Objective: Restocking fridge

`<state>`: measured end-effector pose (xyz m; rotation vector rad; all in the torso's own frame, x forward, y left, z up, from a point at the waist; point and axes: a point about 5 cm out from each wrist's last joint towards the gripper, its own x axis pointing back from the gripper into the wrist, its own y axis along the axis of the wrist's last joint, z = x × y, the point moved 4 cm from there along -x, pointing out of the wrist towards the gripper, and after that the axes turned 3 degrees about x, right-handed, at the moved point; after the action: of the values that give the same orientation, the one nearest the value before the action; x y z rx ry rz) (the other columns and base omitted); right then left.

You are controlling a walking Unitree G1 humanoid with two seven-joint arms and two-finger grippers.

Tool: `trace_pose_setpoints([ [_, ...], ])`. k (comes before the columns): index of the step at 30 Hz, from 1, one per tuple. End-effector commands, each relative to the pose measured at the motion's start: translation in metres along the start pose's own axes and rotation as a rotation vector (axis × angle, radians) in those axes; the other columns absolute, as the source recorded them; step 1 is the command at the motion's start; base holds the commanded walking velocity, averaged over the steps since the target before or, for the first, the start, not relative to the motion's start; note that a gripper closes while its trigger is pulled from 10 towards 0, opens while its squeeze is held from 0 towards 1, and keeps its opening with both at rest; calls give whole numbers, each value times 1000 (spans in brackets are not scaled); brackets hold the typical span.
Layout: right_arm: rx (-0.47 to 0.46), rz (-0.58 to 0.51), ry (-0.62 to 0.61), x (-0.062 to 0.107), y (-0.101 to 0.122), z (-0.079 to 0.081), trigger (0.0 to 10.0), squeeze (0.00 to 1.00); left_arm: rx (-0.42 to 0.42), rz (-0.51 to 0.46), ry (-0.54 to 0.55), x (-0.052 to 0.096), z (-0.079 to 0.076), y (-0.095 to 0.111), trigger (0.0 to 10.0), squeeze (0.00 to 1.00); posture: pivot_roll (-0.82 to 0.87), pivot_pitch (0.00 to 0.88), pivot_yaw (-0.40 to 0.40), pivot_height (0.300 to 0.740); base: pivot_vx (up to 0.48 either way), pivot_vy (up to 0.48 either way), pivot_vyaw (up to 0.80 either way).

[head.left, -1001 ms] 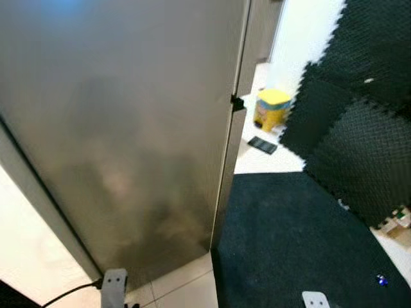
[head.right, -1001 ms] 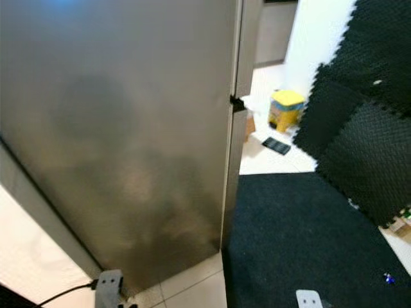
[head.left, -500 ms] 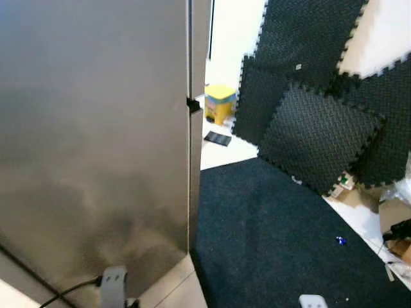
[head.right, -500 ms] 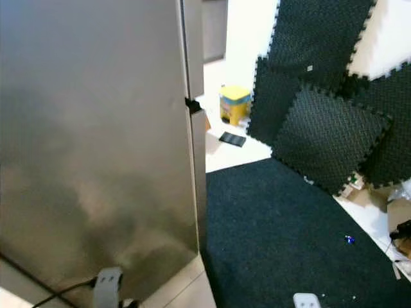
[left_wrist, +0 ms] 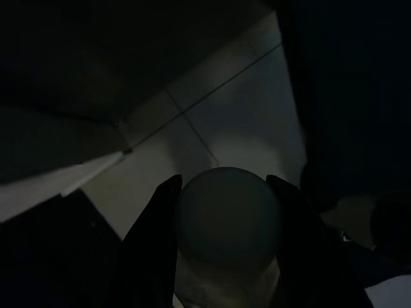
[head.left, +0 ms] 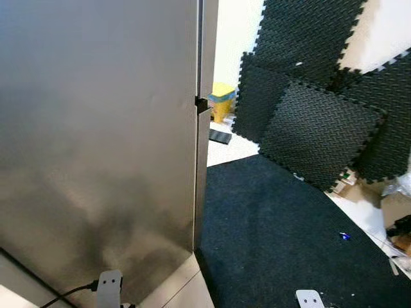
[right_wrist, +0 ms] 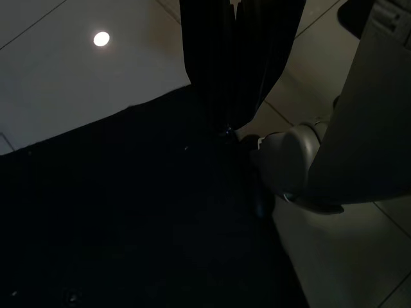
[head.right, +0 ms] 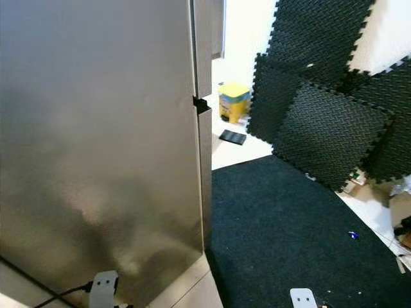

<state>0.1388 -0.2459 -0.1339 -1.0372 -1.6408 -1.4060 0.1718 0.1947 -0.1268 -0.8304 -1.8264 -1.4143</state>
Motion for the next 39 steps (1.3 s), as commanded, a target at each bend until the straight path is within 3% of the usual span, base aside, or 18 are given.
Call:
trace_pose_setpoints([
  [1, 12, -5, 6, 0, 1, 1, 10000, 0, 19, 53, -31, 1, -5, -14, 10000, 0, -49, 0, 11, 740, 0, -480, 0],
  [8, 14, -1, 12, 0, -1, 3, 10000, 0, 36, 54, -26, 1, -7, -16, 10000, 0, -49, 0, 11, 740, 0, -480, 0],
  [22, 15, 5, 16, 0, -4, 3, 10000, 0, 54, 47, -28, 0, -8, -14, 10000, 0, -51, 0, 11, 740, 0, 0, 0],
  [31, 22, 2, 17, 0, -2, 1, 10000, 0, 43, 69, -31, 0, -10, -17, 10000, 0, -55, 0, 7, 740, 0, -480, 0],
  [39, 26, -2, 14, 0, -1, 0, 10000, 0, 52, 67, -18, 0, -9, -17, 10000, 0, -59, 0, 6, 740, 0, 0, 0],
])
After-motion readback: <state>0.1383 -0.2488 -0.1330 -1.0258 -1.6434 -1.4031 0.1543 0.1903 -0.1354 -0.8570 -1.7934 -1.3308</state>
